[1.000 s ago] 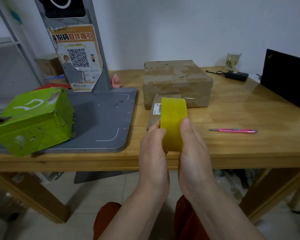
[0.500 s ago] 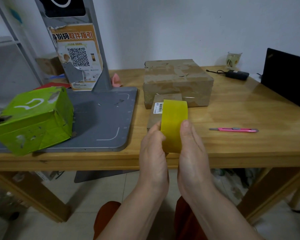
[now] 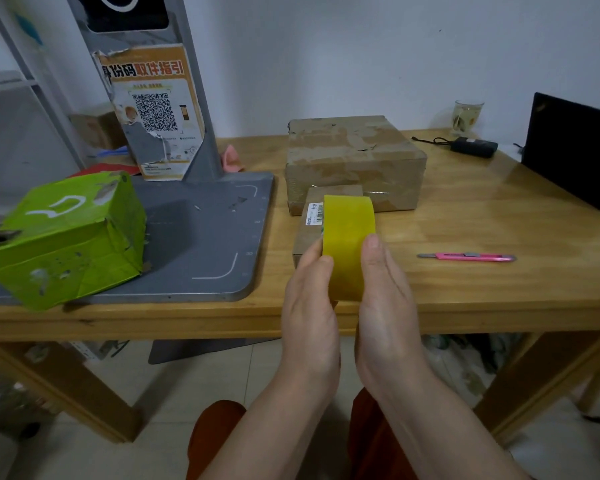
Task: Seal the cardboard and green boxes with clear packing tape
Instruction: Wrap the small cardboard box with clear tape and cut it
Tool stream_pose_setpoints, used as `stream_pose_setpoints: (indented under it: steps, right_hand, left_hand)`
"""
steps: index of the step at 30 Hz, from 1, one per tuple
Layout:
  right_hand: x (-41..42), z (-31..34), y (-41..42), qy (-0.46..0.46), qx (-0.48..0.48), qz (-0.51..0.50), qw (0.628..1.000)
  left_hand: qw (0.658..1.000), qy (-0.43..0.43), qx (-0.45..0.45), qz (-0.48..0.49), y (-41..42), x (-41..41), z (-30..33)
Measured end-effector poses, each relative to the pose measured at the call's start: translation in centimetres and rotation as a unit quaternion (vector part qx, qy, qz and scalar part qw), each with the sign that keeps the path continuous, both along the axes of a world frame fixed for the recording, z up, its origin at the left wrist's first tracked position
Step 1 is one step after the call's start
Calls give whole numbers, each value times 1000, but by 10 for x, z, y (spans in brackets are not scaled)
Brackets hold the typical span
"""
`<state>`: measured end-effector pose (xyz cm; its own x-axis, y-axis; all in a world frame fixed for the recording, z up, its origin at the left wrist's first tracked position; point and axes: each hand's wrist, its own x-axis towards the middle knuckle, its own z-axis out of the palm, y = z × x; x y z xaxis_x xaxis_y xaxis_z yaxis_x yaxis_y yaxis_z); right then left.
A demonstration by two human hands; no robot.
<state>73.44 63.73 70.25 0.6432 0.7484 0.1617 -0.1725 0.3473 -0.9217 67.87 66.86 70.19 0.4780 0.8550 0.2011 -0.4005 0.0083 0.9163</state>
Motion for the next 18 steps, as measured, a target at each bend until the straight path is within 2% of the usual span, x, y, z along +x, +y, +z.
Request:
stream_pose_setpoints:
  steps: [8,13,18]
  right_hand:
    - [-4,-6,5,22,-15,-11,1000]
    - [-5,-5,5,-3,-13,-16,1000]
    - [-3,-3,3,-1,-9,-10,1000]
  left_hand:
    - [1000,-18,-8,8,2,1,-2]
    - [999,-34,-40,-9,4,-1,-5]
    - [999,2,-34,13,4,-3,-4]
